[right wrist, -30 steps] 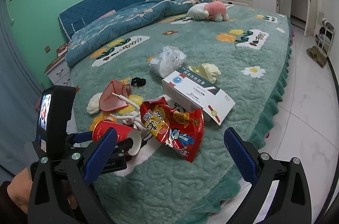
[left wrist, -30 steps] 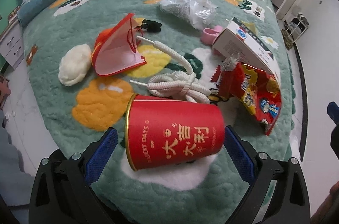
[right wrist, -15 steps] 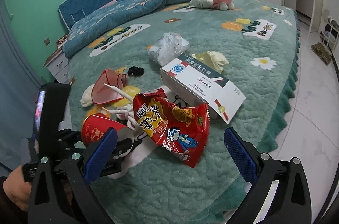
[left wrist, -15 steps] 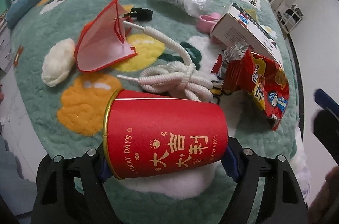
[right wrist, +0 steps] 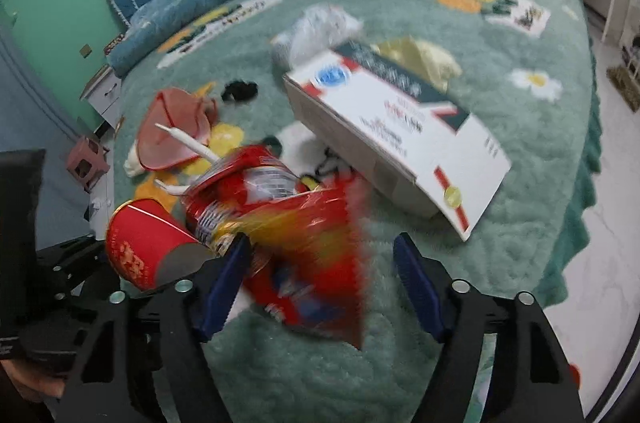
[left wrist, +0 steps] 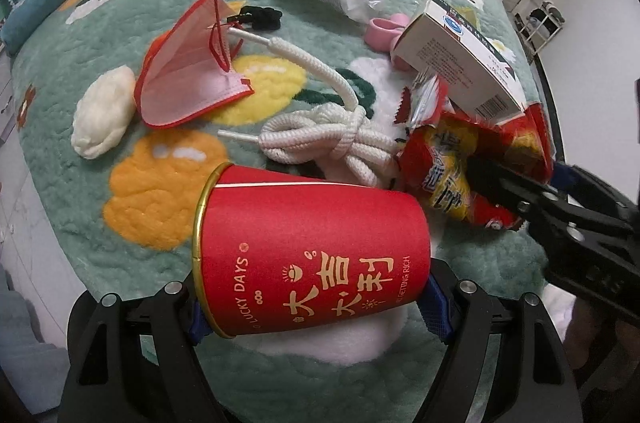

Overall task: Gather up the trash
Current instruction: 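Grasp the red snack wrapper with the right gripper while the left gripper holds the cup, then carry the wrapper to the orange bin and release it with the right gripper while left holds cup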

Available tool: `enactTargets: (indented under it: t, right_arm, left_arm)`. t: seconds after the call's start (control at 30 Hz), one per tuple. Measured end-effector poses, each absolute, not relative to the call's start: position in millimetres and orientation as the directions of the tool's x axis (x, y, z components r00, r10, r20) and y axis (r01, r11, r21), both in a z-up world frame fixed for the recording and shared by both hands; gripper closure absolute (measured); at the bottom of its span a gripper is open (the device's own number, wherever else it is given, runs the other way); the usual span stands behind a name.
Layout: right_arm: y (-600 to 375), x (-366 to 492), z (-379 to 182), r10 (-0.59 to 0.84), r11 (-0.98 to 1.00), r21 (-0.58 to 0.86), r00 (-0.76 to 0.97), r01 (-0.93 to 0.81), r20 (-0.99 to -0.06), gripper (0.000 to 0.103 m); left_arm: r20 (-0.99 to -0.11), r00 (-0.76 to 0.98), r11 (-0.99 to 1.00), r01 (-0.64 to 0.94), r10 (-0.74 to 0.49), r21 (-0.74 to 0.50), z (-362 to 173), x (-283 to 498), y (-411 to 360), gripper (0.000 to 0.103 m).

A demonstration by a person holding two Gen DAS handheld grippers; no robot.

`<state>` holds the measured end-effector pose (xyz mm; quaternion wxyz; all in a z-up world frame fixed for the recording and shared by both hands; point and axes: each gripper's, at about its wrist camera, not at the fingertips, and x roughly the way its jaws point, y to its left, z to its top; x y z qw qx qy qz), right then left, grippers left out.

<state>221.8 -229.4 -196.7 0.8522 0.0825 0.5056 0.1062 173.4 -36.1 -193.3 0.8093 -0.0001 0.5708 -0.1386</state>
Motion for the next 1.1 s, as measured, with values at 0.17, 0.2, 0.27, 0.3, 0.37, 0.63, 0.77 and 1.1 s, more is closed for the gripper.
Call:
enactTargets:
  t: [0.17, 0.2, 0.27, 0.3, 0.37, 0.63, 0.77, 1.1]
  right_arm:
    - [-228.1, 226.7, -207.7, 0.301, 0.953, 0.273, 0.434, -0.128, -0.849, 0.080]
    - [-225.8, 225.8, -207.9, 0.301, 0.953, 0.273, 0.435, -0.129, -0.848, 0.081]
    - [-224.5, 224.7, -204.5, 0.307, 0.952, 0.271, 0.441, -0.143, -0.843, 0.086]
    - [-225.0, 223.9, -202.5, 0.312, 0.950, 0.277, 0.445, -0.144, -0.839, 0.087]
    - [-227.0, 220.8, -196.2, 0.321, 0.947, 0.290, 0.458, -0.140, -0.829, 0.088]
    - [-224.9, 187.6, -157.2, 0.346, 0.938, 0.290, 0.497, -0.189, -0.796, 0.088]
    - [-226.4, 168.4, -136.7, 0.346, 0.938, 0.284, 0.530, -0.198, -0.774, 0.088]
    - [-240.6, 110.2, -104.4, 0.299, 0.954, 0.233, 0.604, -0.188, -0.739, 0.088]
  left_arm:
    - [-0.926, 0.304, 0.961, 0.228, -0.225, -0.158, -196.1, 175.9, -37.3, 0.024]
    - [-0.925, 0.305, 0.960, 0.229, -0.226, -0.159, -196.0, 175.8, -37.4, 0.024]
    - [-0.925, 0.308, 0.961, 0.230, -0.223, -0.155, -195.0, 176.5, -38.7, 0.024]
    - [-0.923, 0.313, 0.961, 0.231, -0.223, -0.154, -193.3, 175.7, -38.6, 0.024]
    - [-0.920, 0.319, 0.959, 0.238, -0.230, -0.157, -189.6, 173.9, -39.4, 0.024]
    - [-0.899, 0.369, 0.958, 0.242, -0.236, -0.152, -163.6, 154.3, -35.9, 0.024]
    - [-0.882, 0.402, 0.956, 0.252, -0.244, -0.149, -147.5, 140.7, -36.5, 0.024]
    - [-0.840, 0.463, 0.937, 0.322, -0.282, -0.136, -114.7, 102.8, -53.9, 0.024]
